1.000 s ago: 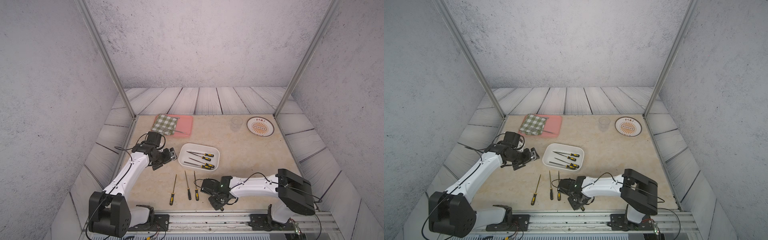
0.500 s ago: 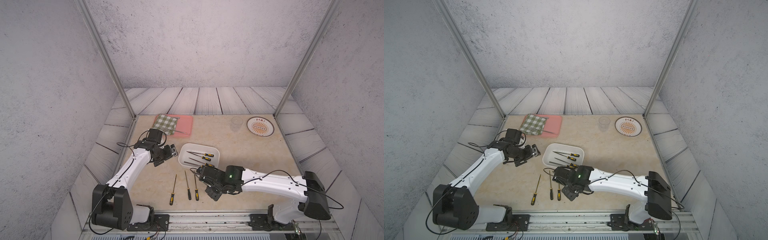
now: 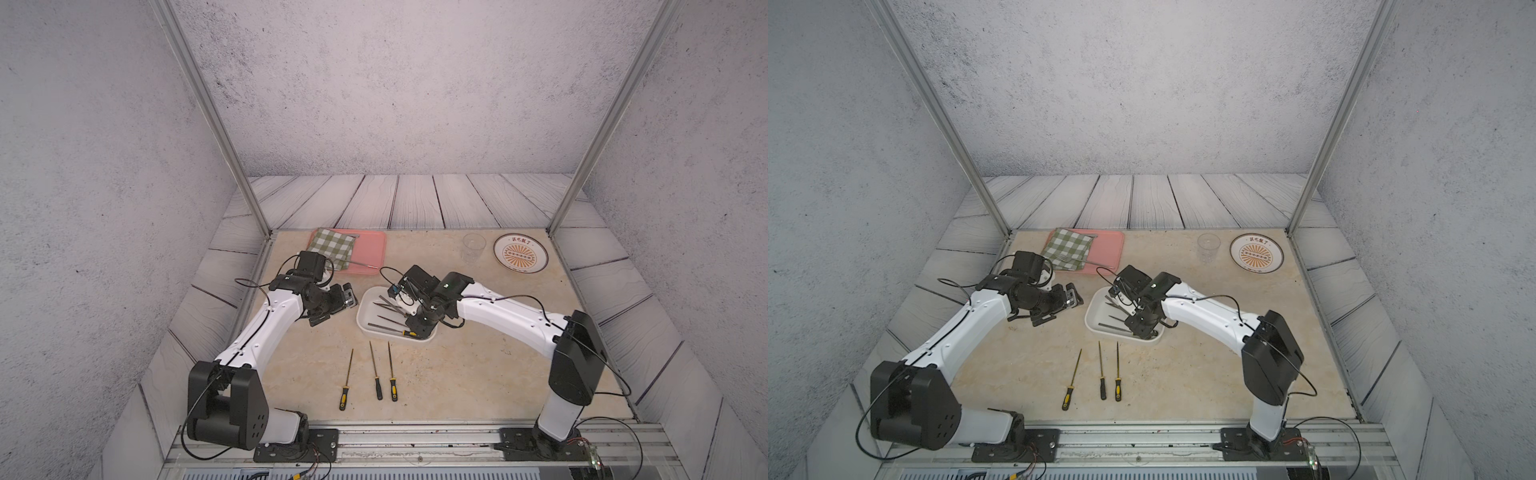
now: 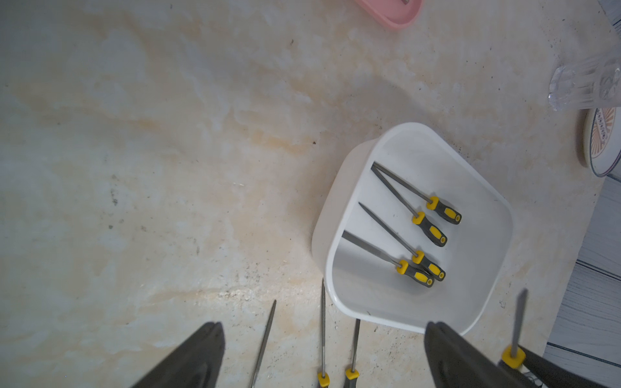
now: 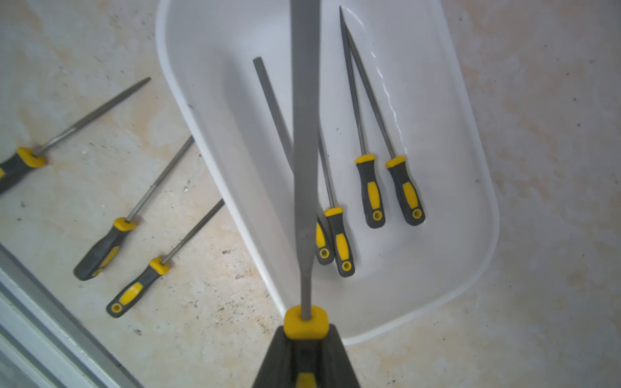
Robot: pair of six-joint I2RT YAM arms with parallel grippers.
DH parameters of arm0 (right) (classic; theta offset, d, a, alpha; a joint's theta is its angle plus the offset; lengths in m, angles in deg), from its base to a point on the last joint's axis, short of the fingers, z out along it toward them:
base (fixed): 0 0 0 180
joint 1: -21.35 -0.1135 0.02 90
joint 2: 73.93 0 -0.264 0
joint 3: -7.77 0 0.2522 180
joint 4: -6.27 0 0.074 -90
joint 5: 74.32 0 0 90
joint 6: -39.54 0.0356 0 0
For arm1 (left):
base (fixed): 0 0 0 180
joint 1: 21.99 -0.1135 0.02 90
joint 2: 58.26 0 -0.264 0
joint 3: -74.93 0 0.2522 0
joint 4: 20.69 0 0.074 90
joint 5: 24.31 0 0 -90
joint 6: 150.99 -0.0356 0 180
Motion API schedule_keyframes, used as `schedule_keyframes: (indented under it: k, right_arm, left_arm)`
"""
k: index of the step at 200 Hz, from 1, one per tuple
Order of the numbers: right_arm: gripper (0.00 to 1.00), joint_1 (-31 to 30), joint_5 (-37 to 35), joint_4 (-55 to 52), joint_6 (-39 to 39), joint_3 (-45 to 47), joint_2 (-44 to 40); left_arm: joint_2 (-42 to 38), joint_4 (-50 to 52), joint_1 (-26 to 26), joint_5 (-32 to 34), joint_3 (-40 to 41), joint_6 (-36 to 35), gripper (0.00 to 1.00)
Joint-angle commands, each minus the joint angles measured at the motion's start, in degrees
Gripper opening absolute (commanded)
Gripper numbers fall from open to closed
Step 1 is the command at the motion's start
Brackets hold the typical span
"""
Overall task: Put the file tool into the storage box
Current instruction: Place the file tool in the storage box.
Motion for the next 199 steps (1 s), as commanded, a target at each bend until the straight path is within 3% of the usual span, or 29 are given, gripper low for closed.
schedule_keyframes:
  k: [1, 62, 132, 164, 199]
  right_arm:
    - [0.13, 0.57, 0.83, -0.55, -7.33, -4.54, 4.84]
    - [0.13, 3.33, 0.18, 1.10, -11.57, -13.45, 16.58]
    - [0.15, 4.13, -0.52, 2.77, -13.27, -15.10, 21.58]
    - [0.24, 4.30, -0.96, 3.38, -12.99, -14.78, 22.38]
    - [0.41, 4.29, -1.44, 3.80, -12.34, -14.70, 22.61]
  left_arm:
    - [-0.40, 2.56, -0.02, 1.54, -0.74, -1.26, 0.98]
    - [0.44, 5.49, -0.76, 4.62, -1.21, -2.41, 0.98]
    - [3.97, 6.51, -0.94, 4.26, -3.54, -3.10, 0.98]
    - [4.63, 6.48, -0.94, 4.20, -3.75, -3.01, 0.98]
    - [4.96, 6.86, -0.95, 4.07, -4.55, -2.90, 0.98]
